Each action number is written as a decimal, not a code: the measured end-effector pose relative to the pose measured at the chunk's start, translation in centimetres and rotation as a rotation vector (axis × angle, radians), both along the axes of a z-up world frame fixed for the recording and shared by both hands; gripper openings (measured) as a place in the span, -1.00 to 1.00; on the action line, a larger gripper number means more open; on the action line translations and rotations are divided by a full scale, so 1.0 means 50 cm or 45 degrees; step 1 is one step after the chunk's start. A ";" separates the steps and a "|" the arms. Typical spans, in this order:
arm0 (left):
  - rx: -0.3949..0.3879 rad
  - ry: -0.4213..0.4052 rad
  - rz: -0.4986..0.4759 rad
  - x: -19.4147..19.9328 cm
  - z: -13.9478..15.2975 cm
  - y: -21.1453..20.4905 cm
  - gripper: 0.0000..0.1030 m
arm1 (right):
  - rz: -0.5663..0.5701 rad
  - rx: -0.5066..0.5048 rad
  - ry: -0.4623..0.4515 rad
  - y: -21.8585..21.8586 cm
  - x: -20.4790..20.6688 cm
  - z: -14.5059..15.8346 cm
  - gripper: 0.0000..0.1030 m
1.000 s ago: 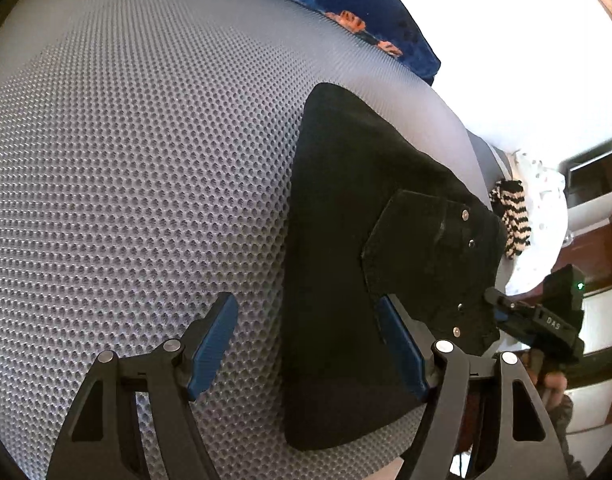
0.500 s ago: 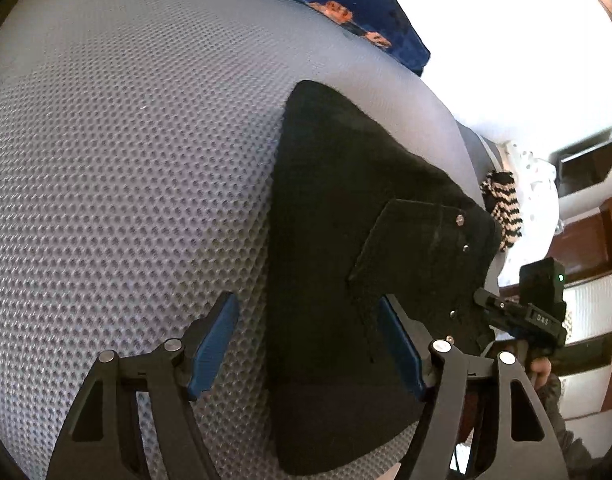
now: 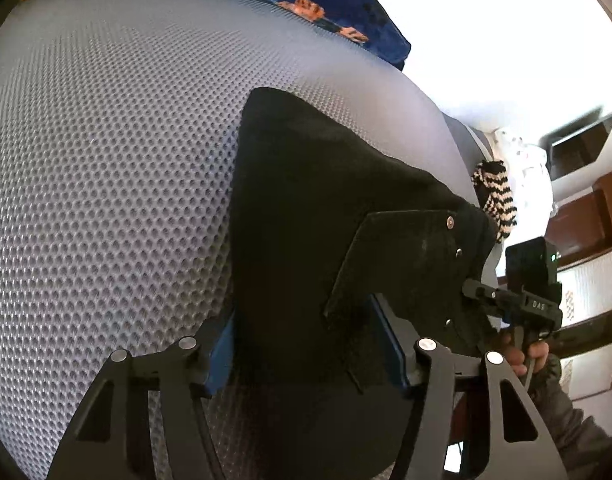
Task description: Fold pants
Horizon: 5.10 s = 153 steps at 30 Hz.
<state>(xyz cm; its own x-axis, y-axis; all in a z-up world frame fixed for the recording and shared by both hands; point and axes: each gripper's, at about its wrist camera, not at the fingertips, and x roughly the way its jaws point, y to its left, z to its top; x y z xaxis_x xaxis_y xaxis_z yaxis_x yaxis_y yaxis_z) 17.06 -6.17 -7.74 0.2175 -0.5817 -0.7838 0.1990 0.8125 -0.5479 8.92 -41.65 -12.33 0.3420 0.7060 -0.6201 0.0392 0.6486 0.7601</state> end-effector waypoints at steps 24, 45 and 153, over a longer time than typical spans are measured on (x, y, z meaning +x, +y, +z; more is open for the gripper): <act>0.394 -0.203 -0.017 -0.006 0.015 -0.172 -0.47 | -0.148 -0.155 -0.036 0.084 0.025 0.045 -0.48; 0.360 -0.246 0.062 -0.072 0.066 0.009 -0.74 | -0.112 -0.149 -0.055 0.228 0.013 0.097 -0.57; 0.730 -0.540 0.550 -0.204 0.111 0.237 0.50 | -0.095 -1.030 -0.589 0.595 -0.039 0.217 0.87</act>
<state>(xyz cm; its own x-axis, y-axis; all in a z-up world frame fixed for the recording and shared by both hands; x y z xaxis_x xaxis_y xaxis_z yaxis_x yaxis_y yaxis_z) 6.86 5.69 -2.17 0.6735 0.0853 -0.7342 -0.0982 0.9948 0.0255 7.00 -11.88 -1.46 0.7045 0.0856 -0.7046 -0.0916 0.9954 0.0294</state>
